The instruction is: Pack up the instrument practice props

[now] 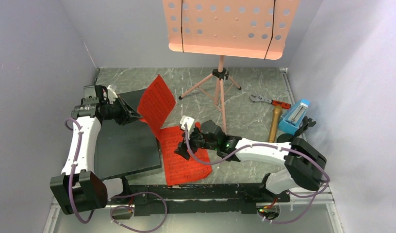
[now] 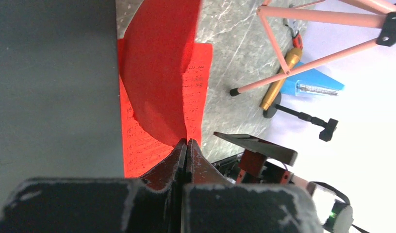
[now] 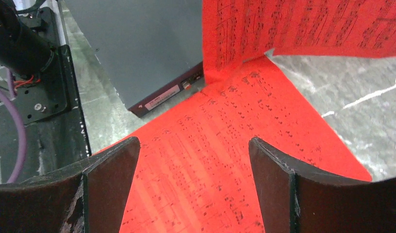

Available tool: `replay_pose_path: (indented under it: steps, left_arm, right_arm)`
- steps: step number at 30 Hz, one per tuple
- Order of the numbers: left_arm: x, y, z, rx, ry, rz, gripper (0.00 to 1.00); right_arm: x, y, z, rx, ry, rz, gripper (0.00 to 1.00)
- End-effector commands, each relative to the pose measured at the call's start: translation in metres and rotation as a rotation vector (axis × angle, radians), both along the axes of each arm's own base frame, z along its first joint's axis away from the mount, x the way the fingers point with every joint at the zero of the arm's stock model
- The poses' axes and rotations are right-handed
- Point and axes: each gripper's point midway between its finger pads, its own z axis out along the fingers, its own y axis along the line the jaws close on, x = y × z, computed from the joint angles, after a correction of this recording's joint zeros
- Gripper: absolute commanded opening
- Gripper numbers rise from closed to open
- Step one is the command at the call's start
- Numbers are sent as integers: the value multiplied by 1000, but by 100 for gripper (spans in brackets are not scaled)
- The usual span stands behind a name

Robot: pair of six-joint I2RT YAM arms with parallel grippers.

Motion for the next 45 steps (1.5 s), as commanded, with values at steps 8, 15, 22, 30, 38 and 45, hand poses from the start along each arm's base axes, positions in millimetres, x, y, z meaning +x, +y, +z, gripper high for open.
replay_pose_path:
  steps: [8,15,22,30,38,45]
  left_arm:
    - [-9,-7,29,-67,-33,57,3]
    - [-16,-9,30,-67,-28,50,3]
    - [-19,-12,34,-68,-37,29,3]
    - [-22,-16,38,-35,-67,-5,3]
    - [-37,-34,35,-99,-68,-68,3]
    - [-64,-52,9,-162,11,-154,3]
  right_arm:
    - [31,51,27,88,-231,34,84]
    - [42,75,15,87,-246,51,82]
    - [40,93,0,77,-205,89,69]
    - [51,57,1,-59,-310,20,3]
    - [50,2,25,-226,-426,-16,0]
    - [35,-31,29,-314,-431,-8,0]
